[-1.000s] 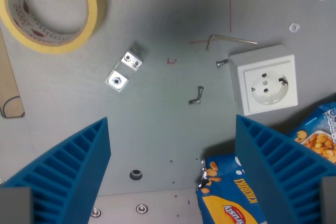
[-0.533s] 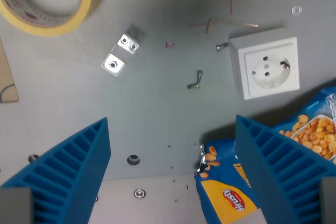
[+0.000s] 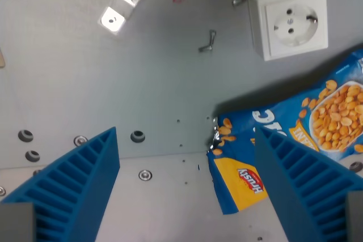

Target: Move in base negative x

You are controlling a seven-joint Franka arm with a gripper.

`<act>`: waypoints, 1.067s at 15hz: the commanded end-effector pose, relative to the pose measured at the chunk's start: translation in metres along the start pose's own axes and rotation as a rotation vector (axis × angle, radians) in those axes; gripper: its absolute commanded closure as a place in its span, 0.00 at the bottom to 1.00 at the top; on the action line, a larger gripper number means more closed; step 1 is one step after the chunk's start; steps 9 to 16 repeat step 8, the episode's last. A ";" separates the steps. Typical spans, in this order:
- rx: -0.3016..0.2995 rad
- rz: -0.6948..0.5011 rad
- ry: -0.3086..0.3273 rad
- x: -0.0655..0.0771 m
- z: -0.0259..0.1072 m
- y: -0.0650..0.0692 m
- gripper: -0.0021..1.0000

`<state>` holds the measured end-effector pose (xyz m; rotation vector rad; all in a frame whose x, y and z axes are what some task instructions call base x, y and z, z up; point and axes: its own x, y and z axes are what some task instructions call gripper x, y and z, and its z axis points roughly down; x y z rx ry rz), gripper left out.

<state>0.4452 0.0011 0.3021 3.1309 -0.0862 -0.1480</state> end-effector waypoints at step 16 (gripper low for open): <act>0.004 0.000 0.082 -0.059 0.010 0.009 0.00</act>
